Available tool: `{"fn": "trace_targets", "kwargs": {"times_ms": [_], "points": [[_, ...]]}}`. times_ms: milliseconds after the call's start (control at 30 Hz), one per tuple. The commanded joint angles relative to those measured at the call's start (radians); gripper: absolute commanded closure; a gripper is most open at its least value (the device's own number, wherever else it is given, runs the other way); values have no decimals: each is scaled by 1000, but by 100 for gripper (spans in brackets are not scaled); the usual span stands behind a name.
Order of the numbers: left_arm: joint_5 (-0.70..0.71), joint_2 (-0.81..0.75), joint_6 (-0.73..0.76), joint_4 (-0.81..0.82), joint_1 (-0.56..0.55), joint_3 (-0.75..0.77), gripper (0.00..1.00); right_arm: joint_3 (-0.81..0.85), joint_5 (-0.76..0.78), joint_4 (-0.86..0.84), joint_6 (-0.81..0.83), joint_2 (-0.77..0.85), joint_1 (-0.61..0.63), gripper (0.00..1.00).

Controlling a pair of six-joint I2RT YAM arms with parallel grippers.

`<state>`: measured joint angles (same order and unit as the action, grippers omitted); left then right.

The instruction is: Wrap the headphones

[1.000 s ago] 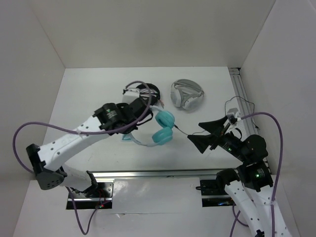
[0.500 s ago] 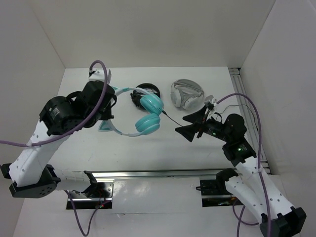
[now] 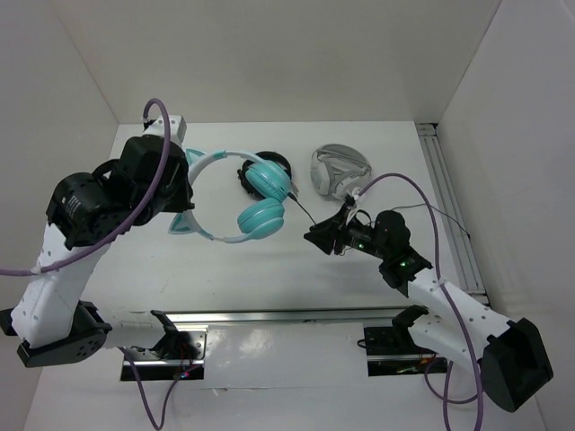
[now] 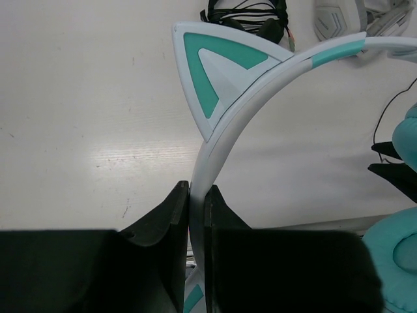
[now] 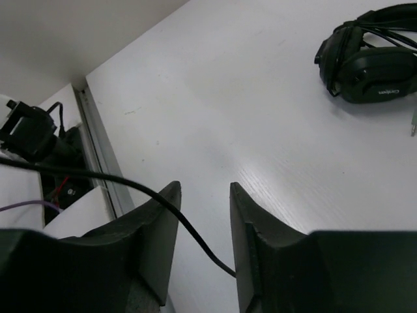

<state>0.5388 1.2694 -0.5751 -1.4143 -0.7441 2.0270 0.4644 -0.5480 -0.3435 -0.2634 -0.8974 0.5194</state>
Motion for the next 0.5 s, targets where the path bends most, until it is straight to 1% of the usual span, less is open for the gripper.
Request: {"fn": "trace_targets", "kwargs": {"times_ms": [0, 100, 133, 233, 267, 333, 433, 467], "points": [[-26, -42, 7, 49, 44, 45, 100, -52, 55, -163, 10, 0, 7, 58], [-48, -42, 32, 49, 98, 67, 100, -78, 79, -207, 1, 0, 7, 67], [-66, -42, 32, 49, 109, 67, 100, -90, 79, -231, -10, -11, 7, 73], [-76, -42, 53, 58, 147, 76, 100, -101, 103, -247, -10, -35, 7, 83], [-76, -51, 54, 58, 156, 76, 100, -110, 123, -256, -19, -35, 7, 92], [-63, -51, 54, 58, 184, 76, 100, -133, 154, -256, -19, -35, 7, 99], [-24, -73, 54, 78, 198, 35, 100, -133, 250, -212, -28, -14, 28, 100], [-1, -82, 54, 110, 198, 9, 100, -118, 287, -142, -28, 0, 39, 100]]}}
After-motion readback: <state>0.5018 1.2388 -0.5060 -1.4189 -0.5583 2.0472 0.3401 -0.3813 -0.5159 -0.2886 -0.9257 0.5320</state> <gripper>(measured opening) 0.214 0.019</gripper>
